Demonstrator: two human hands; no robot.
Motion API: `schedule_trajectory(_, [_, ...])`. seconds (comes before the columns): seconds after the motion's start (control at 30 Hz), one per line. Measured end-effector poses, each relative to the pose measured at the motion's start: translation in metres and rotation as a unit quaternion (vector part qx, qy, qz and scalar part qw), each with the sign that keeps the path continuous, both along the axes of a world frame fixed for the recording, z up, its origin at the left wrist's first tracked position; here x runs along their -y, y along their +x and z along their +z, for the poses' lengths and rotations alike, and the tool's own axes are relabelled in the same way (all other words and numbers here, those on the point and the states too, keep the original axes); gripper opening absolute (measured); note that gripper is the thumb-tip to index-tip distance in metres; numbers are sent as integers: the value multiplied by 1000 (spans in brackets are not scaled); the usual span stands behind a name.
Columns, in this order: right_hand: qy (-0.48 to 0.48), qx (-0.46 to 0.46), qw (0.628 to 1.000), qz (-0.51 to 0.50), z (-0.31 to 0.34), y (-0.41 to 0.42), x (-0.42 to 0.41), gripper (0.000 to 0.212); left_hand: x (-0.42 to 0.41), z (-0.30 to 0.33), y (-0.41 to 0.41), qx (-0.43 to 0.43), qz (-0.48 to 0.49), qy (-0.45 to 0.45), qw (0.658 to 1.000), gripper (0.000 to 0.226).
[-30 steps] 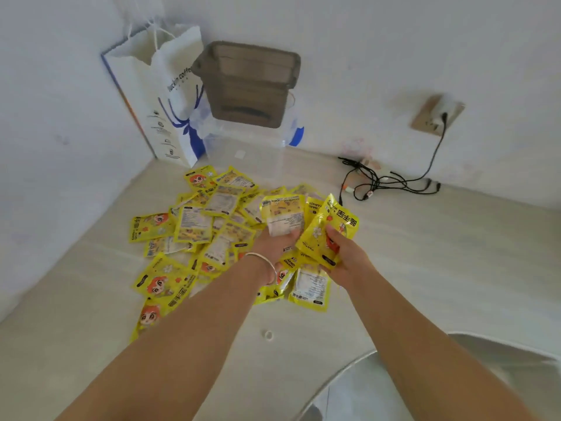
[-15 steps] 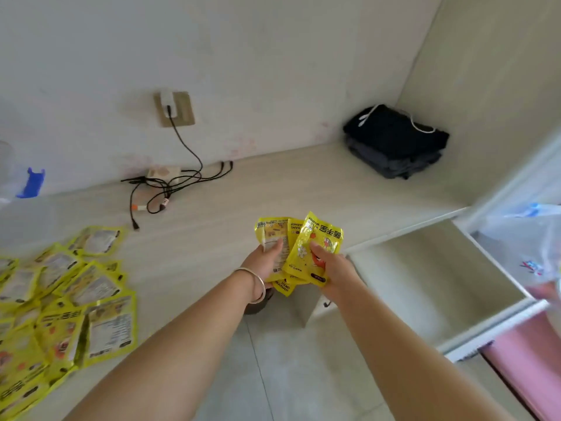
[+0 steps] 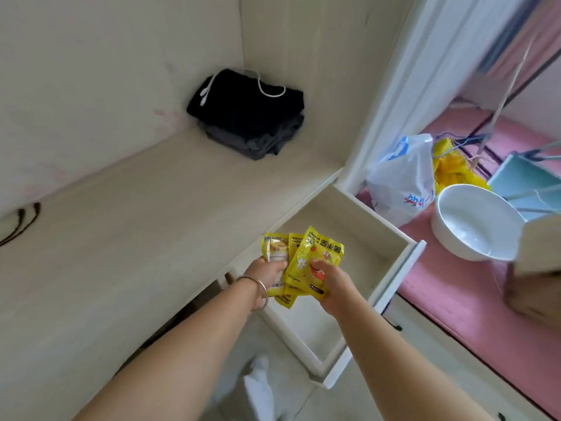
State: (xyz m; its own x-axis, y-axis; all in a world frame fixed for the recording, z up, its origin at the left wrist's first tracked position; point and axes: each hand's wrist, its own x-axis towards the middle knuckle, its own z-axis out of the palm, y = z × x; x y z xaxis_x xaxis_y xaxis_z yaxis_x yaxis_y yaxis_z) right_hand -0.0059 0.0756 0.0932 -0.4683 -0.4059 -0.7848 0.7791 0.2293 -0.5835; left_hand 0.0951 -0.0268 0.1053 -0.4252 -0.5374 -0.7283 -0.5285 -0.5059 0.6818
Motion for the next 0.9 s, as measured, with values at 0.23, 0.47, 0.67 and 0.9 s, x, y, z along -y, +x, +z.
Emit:
schedule_trajectory(0.23, [80,34,990,-113,-64,-48,-3,19,16,-68,-72,52,-72,56,994,13])
schedule_trajectory(0.47, [204,34,970,-131,-130,-77,-7,26,45,-178,-100,139,-118,27,983,31])
schedule_trajectory(0.67, [256,25,961,-105,-174,-89,-8,26,50,-196,-114,202,-191,-44,960,38])
schedule_trajectory(0.9, [341,-50,938,-21,-177,-89,-12,40,52,-183,-112,237,-203,-114,943,52])
